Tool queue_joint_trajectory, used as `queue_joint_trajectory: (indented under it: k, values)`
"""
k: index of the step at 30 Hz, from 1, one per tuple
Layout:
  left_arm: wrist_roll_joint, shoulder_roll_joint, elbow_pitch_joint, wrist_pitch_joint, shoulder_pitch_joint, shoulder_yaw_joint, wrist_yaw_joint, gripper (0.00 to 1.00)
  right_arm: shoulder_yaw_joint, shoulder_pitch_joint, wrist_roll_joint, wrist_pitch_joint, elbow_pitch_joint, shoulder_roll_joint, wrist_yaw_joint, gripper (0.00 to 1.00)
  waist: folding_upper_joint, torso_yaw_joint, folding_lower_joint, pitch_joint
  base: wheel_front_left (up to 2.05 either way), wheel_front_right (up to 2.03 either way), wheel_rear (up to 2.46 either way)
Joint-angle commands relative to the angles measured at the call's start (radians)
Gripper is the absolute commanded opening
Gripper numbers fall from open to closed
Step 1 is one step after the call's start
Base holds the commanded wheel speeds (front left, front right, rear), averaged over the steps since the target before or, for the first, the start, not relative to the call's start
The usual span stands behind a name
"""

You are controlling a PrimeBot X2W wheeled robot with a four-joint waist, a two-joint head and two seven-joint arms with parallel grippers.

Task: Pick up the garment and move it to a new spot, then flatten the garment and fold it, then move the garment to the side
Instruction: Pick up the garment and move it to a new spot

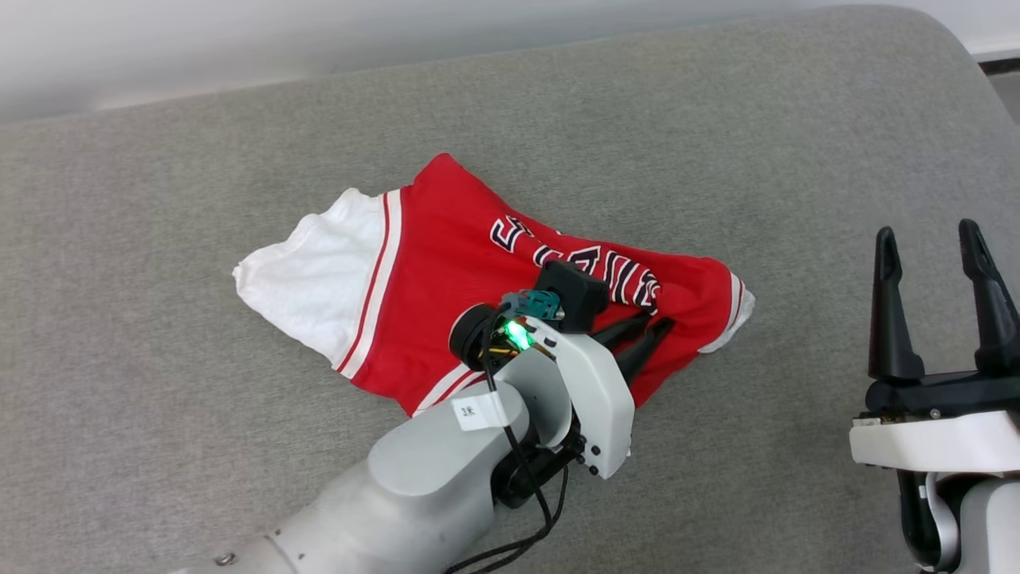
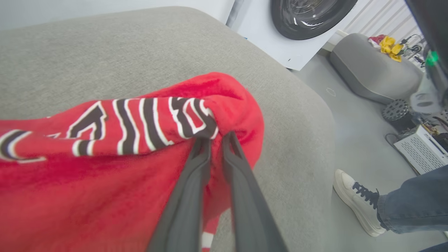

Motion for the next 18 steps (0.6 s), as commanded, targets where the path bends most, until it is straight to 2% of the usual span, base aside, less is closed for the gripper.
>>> queue_joint_trajectory:
  k: [1, 2, 5, 10, 13, 14, 15, 18]
  values:
    - [0.019, -0.02, 0.051, -0.036, -0.019, -0.006, -0.014, 1.0, 0.011, 0.006, 0.007, -0.002, 0.005, 0.001, -0.001, 1.0, 0.0, -0.011, 0.0001, 0.004, 0.0, 0.0, 0.0]
    - [0.034, -0.043, 0.122, -0.082, -0.026, -0.013, -0.035, 1.0, 0.026, 0.007, 0.013, -0.002, 0.012, 0.0, -0.001, 1.0, 0.0, -0.005, 0.0001, -0.008, 0.0, 0.0, 0.0]
    - [0.049, -0.046, 0.162, -0.15, -0.04, -0.004, -0.056, 1.0, 0.035, 0.013, 0.005, -0.002, 0.018, 0.0, -0.001, 1.0, 0.0, 0.018, 0.0001, -0.029, 0.0, 0.0, 0.0]
    - [0.091, 0.0, 0.163, -0.224, -0.038, 0.054, -0.066, 1.0, 0.027, 0.029, -0.01, -0.002, 0.024, 0.0, -0.001, 1.0, 0.0, 0.073, 0.0001, -0.083, 0.0, 0.0, 0.0]
    - [0.161, 0.055, 0.095, -0.23, -0.018, 0.159, -0.038, 1.0, 0.022, 0.04, -0.022, -0.002, 0.03, 0.001, -0.001, 1.0, 0.0, 0.109, 0.0001, -0.119, 0.0, 0.0, 0.0]
    - [0.161, 0.055, 0.095, -0.23, -0.018, 0.159, -0.038, 1.0, 0.022, 0.04, -0.022, -0.002, 0.03, 0.001, -0.001, 1.0, 0.0, 0.109, 0.0001, -0.119, 0.0, 0.0, 0.0]
    - [0.226, 0.095, 0.02, -0.23, 0.036, 0.245, -0.023, 1.0, 0.021, 0.05, -0.03, -0.002, 0.036, 0.0, -0.001, 1.0, 0.0, 0.13, 0.0001, -0.141, 0.0, 0.0, 0.0]
    - [0.324, 0.158, -0.107, -0.23, 0.123, 0.379, -0.004, 1.0, 0.021, 0.067, -0.038, -0.002, 0.043, 0.0, -0.001, 1.0, 0.0, 0.155, 0.0001, -0.174, 0.0, 0.0, 0.0]
